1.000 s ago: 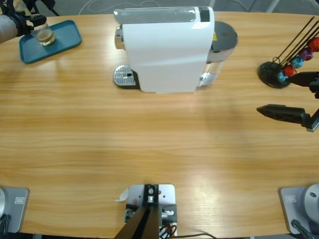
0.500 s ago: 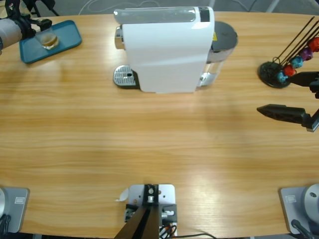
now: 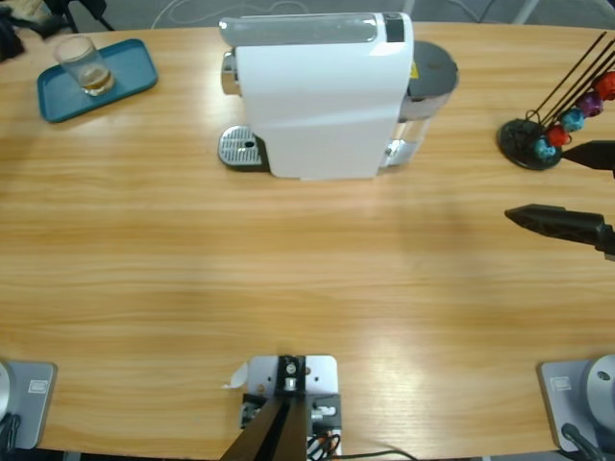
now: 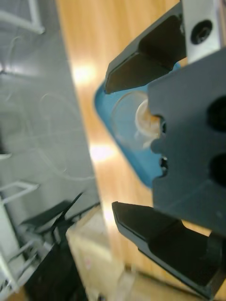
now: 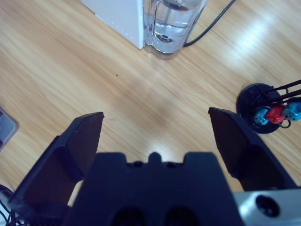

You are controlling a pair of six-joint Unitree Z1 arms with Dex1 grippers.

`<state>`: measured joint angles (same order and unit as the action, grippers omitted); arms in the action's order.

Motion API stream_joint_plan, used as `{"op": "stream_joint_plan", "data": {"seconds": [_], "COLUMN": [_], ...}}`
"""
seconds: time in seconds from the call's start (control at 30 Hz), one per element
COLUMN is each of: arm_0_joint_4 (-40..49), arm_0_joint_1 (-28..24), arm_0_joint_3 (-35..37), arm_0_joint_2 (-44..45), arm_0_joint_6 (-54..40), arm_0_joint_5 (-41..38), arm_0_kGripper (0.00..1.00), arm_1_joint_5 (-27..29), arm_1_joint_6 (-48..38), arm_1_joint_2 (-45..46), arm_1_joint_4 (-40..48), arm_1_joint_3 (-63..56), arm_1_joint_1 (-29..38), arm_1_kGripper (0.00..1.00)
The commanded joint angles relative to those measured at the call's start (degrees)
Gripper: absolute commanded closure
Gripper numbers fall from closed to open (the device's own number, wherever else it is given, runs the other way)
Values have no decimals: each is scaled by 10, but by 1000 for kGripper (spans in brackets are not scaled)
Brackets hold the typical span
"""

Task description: Pour coffee

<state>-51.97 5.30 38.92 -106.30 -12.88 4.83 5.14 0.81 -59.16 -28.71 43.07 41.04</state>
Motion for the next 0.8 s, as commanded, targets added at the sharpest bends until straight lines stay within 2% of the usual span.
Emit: {"op": "stream_joint_plan", "data": {"seconds": [0.03,0.17,0.23,0.3,0.37,0.47,0.67,0.8], "arm_0_joint_4": [252,476,591,641,694,736,765,773], "arm_0_joint_1": [25,117,170,200,207,207,214,262], "arm_0_joint_3": [-57,-55,-45,-53,-53,-51,-42,-49], "arm_0_joint_2": [255,406,480,524,575,615,634,669], "arm_0_joint_6": [12,38,86,97,110,161,160,149], "arm_0_joint_5": [27,-39,-117,-154,-161,-187,-189,-227], "arm_0_kGripper": [4,4,4,4,4,3,0,0], "arm_1_joint_5": [-7,-6,-6,-6,-7,-5,9,11], "arm_1_joint_6": [17,15,14,14,13,12,3,1], "arm_1_joint_2": [50,77,67,68,70,74,107,116], "arm_1_joint_4": [-65,-81,-69,-62,-61,-61,-54,-51], "arm_1_joint_3": [18,19,16,13,13,13,1,-3], "arm_1_joint_1": [-3,-3,-4,-3,-3,-4,-4,-4], "arm_1_kGripper": [0,0,0,0,0,0,0,0]}}
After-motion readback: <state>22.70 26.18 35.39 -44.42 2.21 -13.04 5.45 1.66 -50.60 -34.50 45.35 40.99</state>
